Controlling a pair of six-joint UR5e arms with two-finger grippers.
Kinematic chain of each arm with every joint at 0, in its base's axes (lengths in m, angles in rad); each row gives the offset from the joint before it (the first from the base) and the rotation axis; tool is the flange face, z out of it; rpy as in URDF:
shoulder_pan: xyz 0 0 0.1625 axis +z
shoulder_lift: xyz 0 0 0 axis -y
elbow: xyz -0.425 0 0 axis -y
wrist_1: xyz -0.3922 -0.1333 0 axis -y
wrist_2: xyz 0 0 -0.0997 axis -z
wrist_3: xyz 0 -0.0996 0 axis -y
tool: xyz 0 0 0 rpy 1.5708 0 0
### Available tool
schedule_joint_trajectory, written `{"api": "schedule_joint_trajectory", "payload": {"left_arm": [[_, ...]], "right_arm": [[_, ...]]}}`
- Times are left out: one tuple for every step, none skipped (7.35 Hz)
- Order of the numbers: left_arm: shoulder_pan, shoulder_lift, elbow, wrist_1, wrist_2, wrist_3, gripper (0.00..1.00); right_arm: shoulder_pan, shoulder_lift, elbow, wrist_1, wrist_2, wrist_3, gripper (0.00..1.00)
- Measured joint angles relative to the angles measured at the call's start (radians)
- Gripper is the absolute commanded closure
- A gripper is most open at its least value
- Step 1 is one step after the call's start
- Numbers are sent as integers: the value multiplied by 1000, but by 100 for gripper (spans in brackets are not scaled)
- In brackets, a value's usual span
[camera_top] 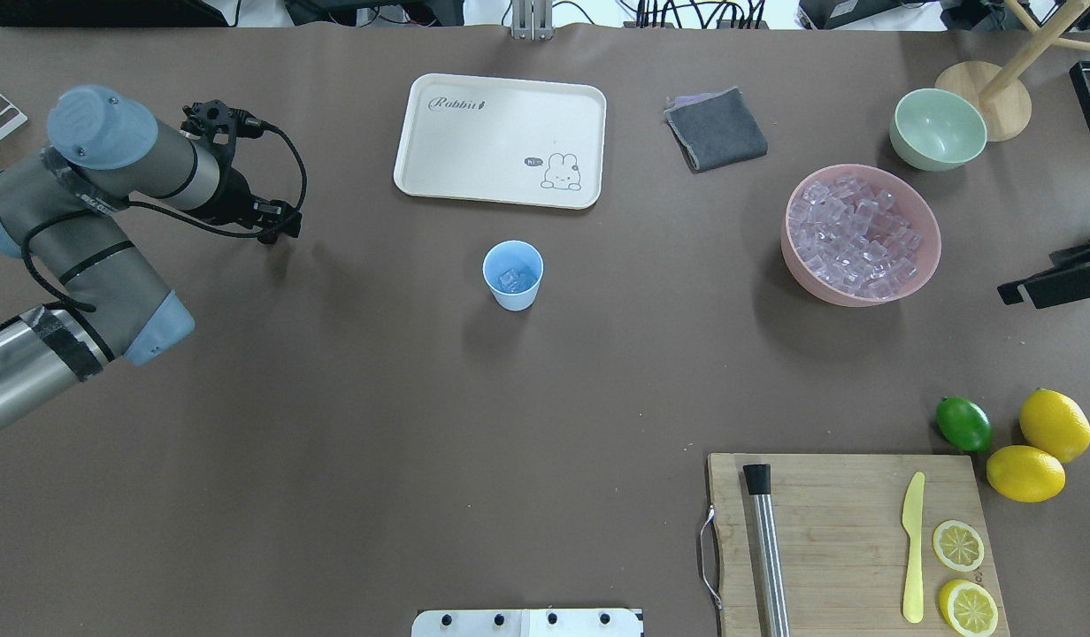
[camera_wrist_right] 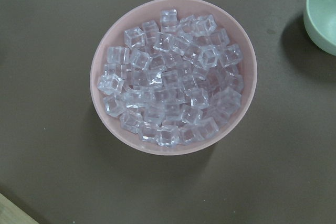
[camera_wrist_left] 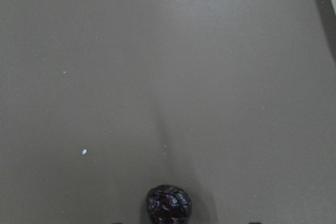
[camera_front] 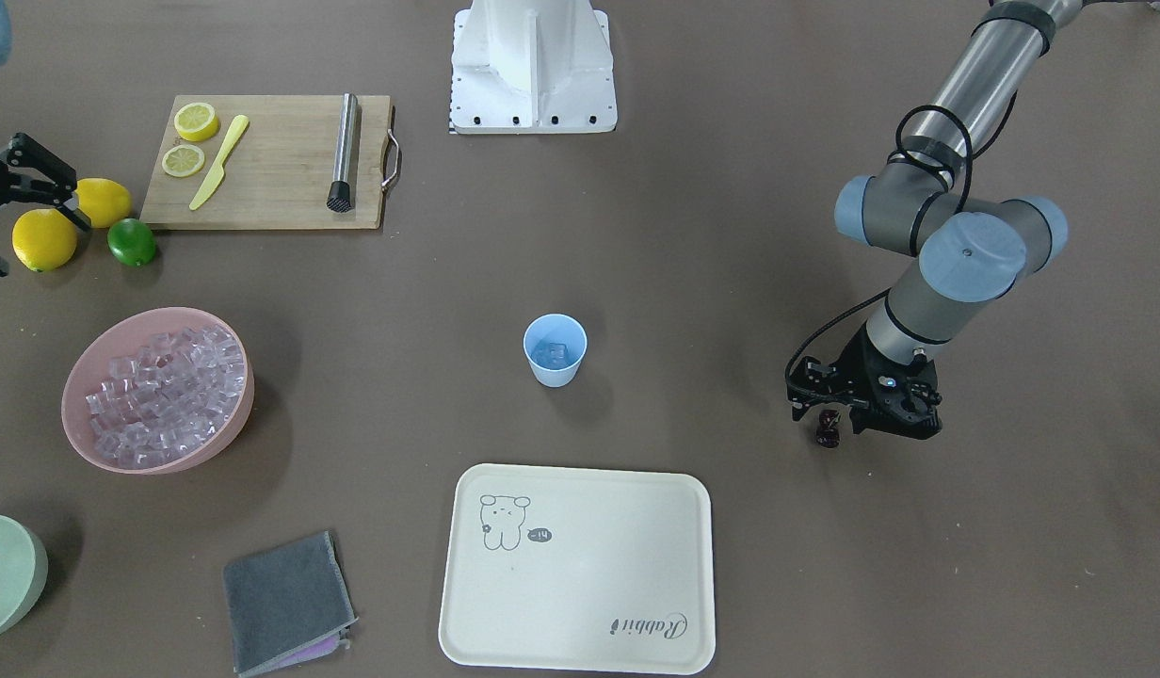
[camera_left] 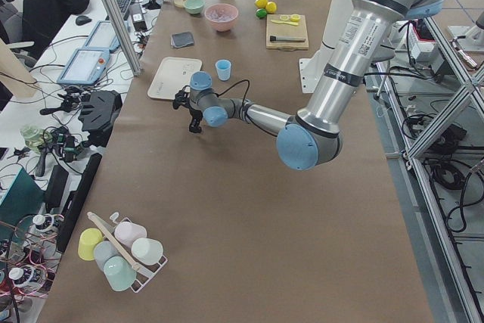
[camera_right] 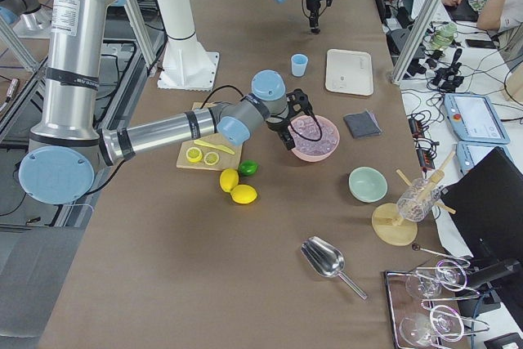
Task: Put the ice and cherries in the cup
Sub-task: 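Withdraw the right arm while the left gripper reaches to the dark cherry, then grasp the dark cherry with the left gripper and lift it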
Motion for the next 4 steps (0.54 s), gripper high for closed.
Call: {"api": "schedule_joint_trajectory", "payload": {"left_arm": [[1, 0, 7, -4, 1, -2, 60], [1, 0, 12, -5, 1, -4, 66], [2, 1, 14, -6, 1, -5, 82], [2, 1, 15, -6, 1, -6, 100]], "right_arm": [[10, -13, 1, 3, 2, -17, 1], [15, -20, 2, 8, 3, -23, 1], [17, -22, 2, 14, 3, -24, 1], [17, -21, 4, 17, 3, -23, 1]]}}
